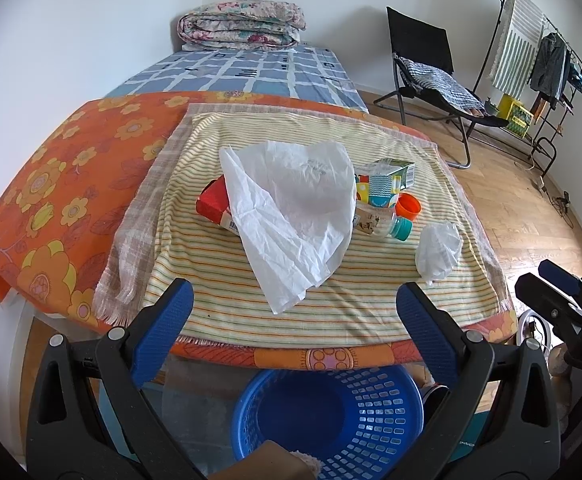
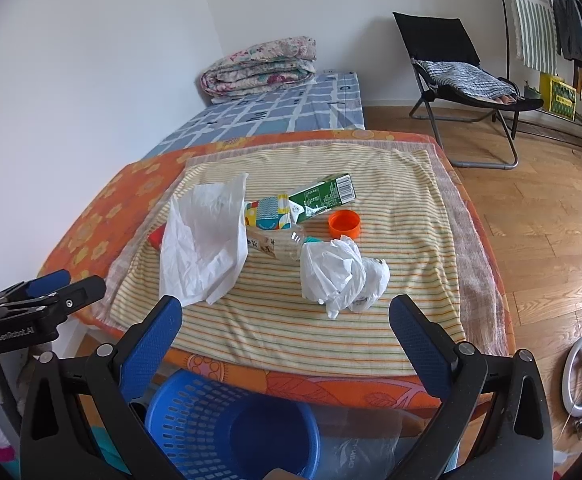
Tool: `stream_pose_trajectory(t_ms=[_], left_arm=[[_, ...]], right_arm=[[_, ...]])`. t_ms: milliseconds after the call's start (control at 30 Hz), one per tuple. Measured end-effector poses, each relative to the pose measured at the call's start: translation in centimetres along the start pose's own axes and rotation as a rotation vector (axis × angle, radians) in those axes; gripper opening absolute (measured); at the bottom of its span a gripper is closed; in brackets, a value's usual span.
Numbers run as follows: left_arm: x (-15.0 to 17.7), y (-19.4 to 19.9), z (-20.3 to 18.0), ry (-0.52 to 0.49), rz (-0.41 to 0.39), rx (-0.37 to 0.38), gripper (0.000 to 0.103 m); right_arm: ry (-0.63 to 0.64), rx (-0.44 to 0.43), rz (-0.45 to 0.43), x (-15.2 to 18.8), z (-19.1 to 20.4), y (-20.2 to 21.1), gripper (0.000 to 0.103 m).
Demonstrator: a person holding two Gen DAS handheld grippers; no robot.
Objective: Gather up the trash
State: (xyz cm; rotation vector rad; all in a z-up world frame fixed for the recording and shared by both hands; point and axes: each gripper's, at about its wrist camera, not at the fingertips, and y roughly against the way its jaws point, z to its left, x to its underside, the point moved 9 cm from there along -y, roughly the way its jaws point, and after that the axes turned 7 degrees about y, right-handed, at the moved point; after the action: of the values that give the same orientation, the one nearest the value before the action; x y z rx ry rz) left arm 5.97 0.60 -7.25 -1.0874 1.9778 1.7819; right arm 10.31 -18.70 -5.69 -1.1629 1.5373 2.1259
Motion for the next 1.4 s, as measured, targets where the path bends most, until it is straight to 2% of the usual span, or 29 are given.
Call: stream_pose_trajectory(t_ms=[500,567,1200,1233,1400], left_arm=[[1.1,-1.0,0.8,0.012,-0.006,-0.008,0.103],[0.0,-0.2,0.4,0.008,-0.006,-0.006,0.103],[0.9,-0.8,1.6,0.011,0.0,-0.011,0.103],[0.1,-0.2,0.5,0.009,-0.004,-0.004,0.103],[0.3,-0.2,0.9,0.012,-0.004,-0.008,0.103]], right_arm=[[0.003,0.002,0.005,0.1,0.1,0.0,0.103],[0.003,0.003,0.007,0.2,0.0,0.0,0.103],[0.003,0.007,0.024,0.4,0.1,-0.5,0.103],[0.003,0.008,0.024,0.5,0.1,-0.5,0.103],[0.001,0.009,0.027,0.5,0.0,-0.6,0.103]])
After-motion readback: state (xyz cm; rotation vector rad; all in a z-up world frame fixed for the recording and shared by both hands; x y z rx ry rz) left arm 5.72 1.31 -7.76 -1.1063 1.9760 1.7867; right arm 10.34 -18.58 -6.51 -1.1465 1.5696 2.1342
